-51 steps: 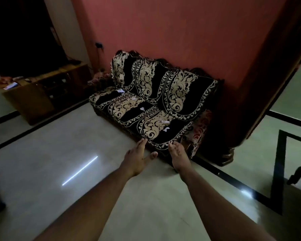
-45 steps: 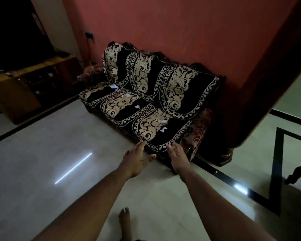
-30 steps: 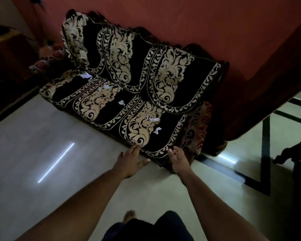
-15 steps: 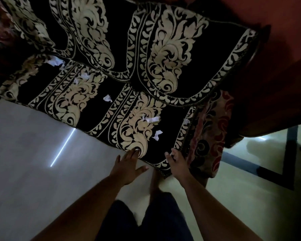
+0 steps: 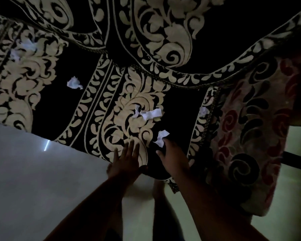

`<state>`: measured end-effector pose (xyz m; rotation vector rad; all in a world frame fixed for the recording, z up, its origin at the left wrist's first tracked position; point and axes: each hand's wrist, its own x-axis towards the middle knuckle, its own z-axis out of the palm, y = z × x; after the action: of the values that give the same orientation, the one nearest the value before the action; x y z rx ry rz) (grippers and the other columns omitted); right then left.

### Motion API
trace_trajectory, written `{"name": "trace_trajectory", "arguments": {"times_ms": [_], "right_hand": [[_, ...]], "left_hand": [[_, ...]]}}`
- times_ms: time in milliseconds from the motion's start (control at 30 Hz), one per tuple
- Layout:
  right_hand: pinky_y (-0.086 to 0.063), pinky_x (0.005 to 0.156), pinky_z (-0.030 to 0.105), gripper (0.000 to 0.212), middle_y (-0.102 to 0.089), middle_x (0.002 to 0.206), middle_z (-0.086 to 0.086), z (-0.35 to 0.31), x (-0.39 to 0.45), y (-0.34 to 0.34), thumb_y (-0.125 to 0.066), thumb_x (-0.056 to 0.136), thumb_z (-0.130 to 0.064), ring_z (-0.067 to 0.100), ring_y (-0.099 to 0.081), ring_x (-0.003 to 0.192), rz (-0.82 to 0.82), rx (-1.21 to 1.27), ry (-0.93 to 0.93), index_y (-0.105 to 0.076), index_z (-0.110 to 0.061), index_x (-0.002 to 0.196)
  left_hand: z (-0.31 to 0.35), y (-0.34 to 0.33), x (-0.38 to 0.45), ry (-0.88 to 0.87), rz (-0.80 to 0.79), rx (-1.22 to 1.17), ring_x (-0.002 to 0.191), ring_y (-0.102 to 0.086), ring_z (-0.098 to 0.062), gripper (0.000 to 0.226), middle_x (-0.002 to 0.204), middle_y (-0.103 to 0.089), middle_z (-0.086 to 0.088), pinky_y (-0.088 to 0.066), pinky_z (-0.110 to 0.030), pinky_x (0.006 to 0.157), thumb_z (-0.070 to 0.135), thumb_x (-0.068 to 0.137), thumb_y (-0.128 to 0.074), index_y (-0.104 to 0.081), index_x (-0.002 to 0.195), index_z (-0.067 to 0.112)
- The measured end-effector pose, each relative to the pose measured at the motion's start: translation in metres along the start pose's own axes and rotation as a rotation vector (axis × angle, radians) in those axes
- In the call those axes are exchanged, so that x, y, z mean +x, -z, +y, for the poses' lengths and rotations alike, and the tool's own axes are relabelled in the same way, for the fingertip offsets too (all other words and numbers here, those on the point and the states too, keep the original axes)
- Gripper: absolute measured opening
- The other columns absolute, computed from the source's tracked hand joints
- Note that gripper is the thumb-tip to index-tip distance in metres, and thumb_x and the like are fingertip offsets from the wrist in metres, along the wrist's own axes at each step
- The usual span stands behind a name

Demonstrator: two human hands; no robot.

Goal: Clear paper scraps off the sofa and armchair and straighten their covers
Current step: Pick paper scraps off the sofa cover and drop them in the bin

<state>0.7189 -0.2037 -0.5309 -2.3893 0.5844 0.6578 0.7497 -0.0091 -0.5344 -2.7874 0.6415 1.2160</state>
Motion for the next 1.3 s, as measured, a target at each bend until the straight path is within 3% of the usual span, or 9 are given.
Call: {"name": "trace_trajectory", "arguments": {"times_ms": [200,367,500,667,767,867,1067,1167,1300], "right_hand": [[-0.051,0.095,0.042,0.072,-0.037,0.149,0.01,0.006,0.048,-0.043,-0.065,0.09,-0.051,0.031,-0.048,0.126,0.089,-0.241,0.017,-0.035,-0.026,0.151],[-0.052,0.089,0.044,0.042,-0.045,0.137,0.009,0.014,0.057,-0.057,-0.061,0.095,-0.036,0.033,-0.05,0.121,0.058,-0.35,0.027,-0.051,-0.024,0.134],[-0.053,0.08,0.041,0.015,-0.056,0.119,0.009,0.022,0.061,-0.044,-0.053,0.098,-0.026,0.032,-0.059,0.105,0.069,-0.263,0.04,-0.058,-0.02,0.111],[-0.054,0.074,0.041,0.022,-0.067,0.104,0.013,0.041,0.074,-0.004,-0.043,0.103,-0.023,0.036,-0.065,0.094,0.269,-0.052,-0.068,-0.06,-0.018,0.117],[-0.054,0.082,0.039,0.031,-0.071,0.113,0.012,0.058,0.097,0.022,-0.044,0.104,-0.019,0.033,-0.066,0.101,0.392,-0.017,-0.098,-0.06,-0.022,0.13],[-0.05,0.098,0.041,0.04,-0.064,0.133,0.012,0.078,0.128,0.041,-0.048,0.099,-0.008,0.033,-0.062,0.116,0.457,-0.175,-0.079,-0.059,-0.018,0.136],[-0.024,0.118,0.059,0.059,-0.028,0.162,0.013,0.095,0.167,0.057,-0.048,0.095,-0.014,0.041,-0.024,0.148,0.267,-0.541,-0.221,-0.038,-0.022,0.153],[-0.037,0.107,0.061,0.053,-0.044,0.148,0.02,0.094,0.167,0.051,-0.039,0.095,-0.024,0.045,-0.042,0.134,0.277,-0.562,-0.26,-0.044,-0.023,0.147],[-0.043,0.099,0.047,0.037,-0.06,0.122,0.015,0.082,0.155,0.047,-0.053,0.094,-0.013,0.036,-0.055,0.115,0.35,-0.532,-0.192,-0.062,-0.019,0.129]], "left_hand": [[-0.02,-0.034,0.061,-0.075,0.217,0.043,0.155,0.011,-0.027,0.099,0.167,0.017,-0.007,-0.002,-0.06,0.121,0.075,0.089,-0.03,0.013,0.159,0.021],[-0.018,-0.048,0.074,-0.08,0.195,0.047,0.155,0.012,-0.03,0.105,0.168,0.012,-0.009,-0.004,-0.063,0.12,0.074,0.085,-0.042,0.005,0.161,0.019],[-0.018,-0.049,0.074,-0.071,0.193,0.044,0.155,0.003,-0.032,0.102,0.169,0.002,-0.012,-0.012,-0.066,0.118,0.073,0.083,-0.036,-0.007,0.161,0.015],[-0.017,-0.043,0.074,-0.152,0.278,0.0,0.156,-0.001,-0.029,0.105,0.169,0.002,-0.01,-0.014,-0.065,0.119,0.077,0.082,-0.035,-0.006,0.161,0.014],[-0.011,-0.038,0.081,-0.175,0.263,0.005,0.156,-0.002,-0.03,0.108,0.169,0.002,-0.012,-0.017,-0.069,0.115,0.08,0.081,-0.037,-0.009,0.161,0.013],[-0.005,-0.037,0.087,-0.183,0.199,0.013,0.155,-0.009,-0.034,0.109,0.168,-0.007,-0.016,-0.021,-0.074,0.109,0.08,0.078,-0.038,-0.018,0.16,0.011],[-0.001,-0.048,0.093,-0.171,0.237,0.015,0.155,-0.004,-0.035,0.11,0.168,-0.005,-0.017,-0.014,-0.076,0.111,0.081,0.077,-0.036,-0.018,0.16,0.01],[-0.005,-0.05,0.093,-0.197,0.268,0.014,0.155,-0.005,-0.036,0.11,0.167,-0.006,-0.018,-0.01,-0.075,0.112,0.082,0.079,-0.035,-0.019,0.159,0.009],[-0.003,-0.049,0.092,-0.201,0.298,0.029,0.154,-0.013,-0.037,0.109,0.166,-0.013,-0.02,-0.013,-0.076,0.111,0.08,0.079,-0.042,-0.026,0.157,0.007]]}}
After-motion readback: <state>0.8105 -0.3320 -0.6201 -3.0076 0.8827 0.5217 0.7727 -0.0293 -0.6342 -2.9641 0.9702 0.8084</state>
